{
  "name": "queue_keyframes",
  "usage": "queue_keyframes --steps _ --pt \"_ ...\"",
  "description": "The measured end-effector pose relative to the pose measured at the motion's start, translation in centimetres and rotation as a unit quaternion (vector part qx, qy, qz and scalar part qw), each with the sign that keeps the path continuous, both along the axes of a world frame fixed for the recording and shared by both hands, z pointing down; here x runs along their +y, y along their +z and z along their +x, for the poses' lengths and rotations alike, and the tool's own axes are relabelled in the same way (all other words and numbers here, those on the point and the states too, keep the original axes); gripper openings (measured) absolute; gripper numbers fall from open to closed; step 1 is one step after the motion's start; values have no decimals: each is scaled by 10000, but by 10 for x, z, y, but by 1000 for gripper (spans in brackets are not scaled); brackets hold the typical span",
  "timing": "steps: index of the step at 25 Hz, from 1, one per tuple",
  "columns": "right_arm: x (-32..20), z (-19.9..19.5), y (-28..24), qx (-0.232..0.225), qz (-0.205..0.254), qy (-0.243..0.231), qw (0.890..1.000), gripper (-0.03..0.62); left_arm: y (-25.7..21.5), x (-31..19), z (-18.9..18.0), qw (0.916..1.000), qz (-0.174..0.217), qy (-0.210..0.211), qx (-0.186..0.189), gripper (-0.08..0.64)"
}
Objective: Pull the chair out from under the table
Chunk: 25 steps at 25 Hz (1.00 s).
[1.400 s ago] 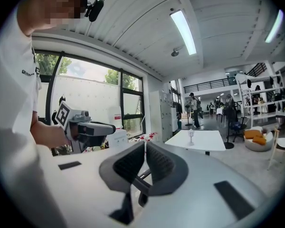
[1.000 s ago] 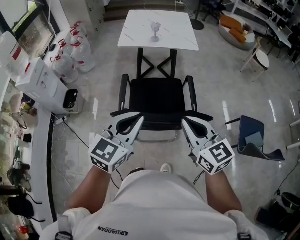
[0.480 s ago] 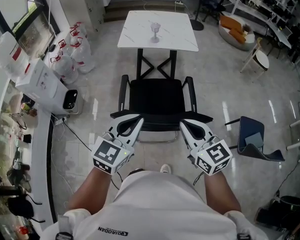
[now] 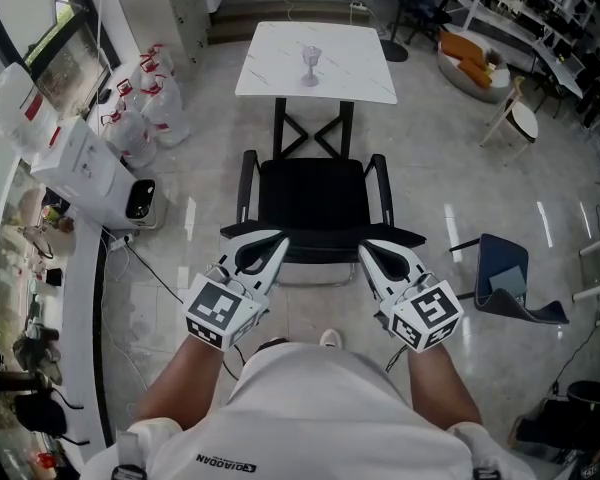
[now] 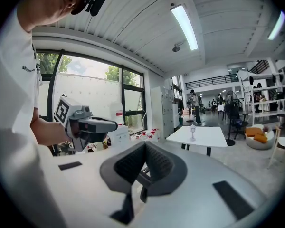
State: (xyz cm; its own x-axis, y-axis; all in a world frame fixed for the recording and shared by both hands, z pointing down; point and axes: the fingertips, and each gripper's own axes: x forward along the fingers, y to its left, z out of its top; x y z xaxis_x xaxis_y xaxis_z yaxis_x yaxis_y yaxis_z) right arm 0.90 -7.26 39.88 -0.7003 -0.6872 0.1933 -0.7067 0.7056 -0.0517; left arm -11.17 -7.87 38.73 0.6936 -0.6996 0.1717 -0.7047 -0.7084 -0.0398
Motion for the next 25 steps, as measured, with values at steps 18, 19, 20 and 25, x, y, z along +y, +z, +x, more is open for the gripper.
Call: queue_keyframes --steps 18,19,20,25 --pt "1 -2 -2 38 32 -43 10000 3 -4 2 0 10000 46 4 10 8" --pt "2 -2 -2 38 32 -49 10000 4 -3 2 0 10000 50 6 6 8" --pt "2 -2 -2 38 35 -60 10000 3 -3 3 1 10000 52 7 1 8" --pt "3 0 0 39 39 -90 9999 5 -1 3 3 10000 44 -4 -16 8"
